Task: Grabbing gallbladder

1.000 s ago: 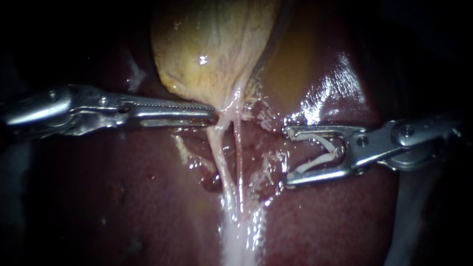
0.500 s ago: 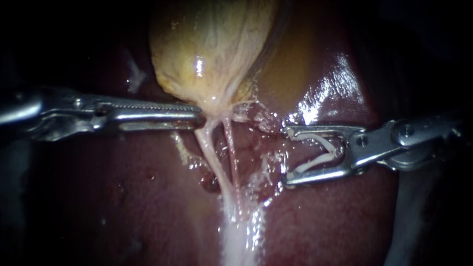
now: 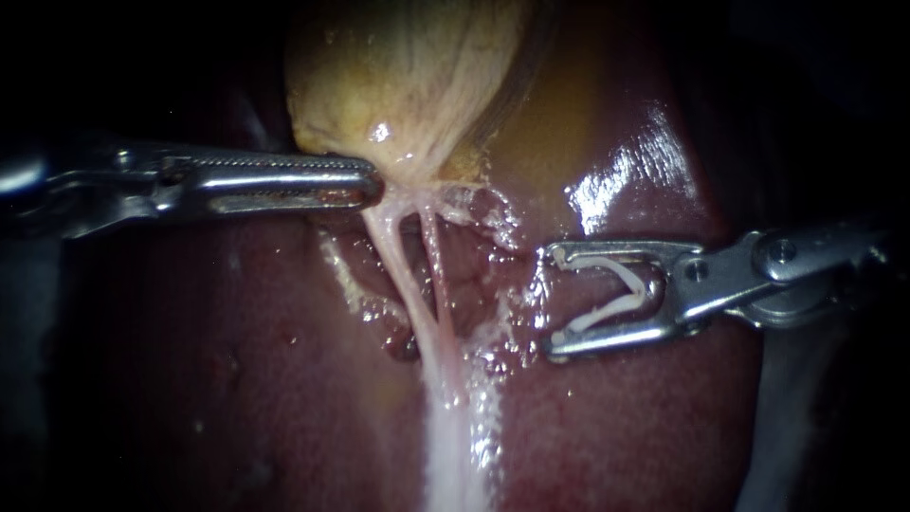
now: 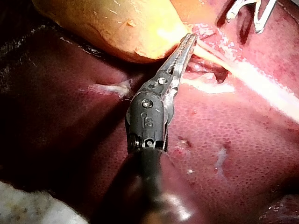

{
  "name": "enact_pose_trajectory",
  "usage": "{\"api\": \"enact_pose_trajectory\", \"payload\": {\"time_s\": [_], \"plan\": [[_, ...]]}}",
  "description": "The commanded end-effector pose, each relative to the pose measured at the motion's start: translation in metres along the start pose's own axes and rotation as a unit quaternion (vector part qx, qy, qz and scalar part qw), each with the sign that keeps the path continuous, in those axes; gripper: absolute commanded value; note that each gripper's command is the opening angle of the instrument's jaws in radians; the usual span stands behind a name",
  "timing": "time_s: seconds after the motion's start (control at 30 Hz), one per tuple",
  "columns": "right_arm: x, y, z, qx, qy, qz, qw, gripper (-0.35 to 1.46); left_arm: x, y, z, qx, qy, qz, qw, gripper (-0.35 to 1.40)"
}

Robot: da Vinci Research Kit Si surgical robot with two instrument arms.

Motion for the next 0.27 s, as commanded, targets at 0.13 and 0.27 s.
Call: {"api": "enact_pose_trajectory", "payload": {"time_s": [0.13, 0.27], "plan": [[0.0000, 0.0000, 0.0000, 0.000, 0.000, 0.000, 1.0000, 0.49, 0.0000, 0.0000, 0.0000, 0.000, 0.000, 0.000, 1.0000, -0.35], [0.0000, 0.0000, 0.0000, 0.000, 0.000, 0.000, 1.0000, 0.49, 0.0000, 0.0000, 0.0000, 0.000, 0.000, 0.000, 1.0000, -0.35]]}}
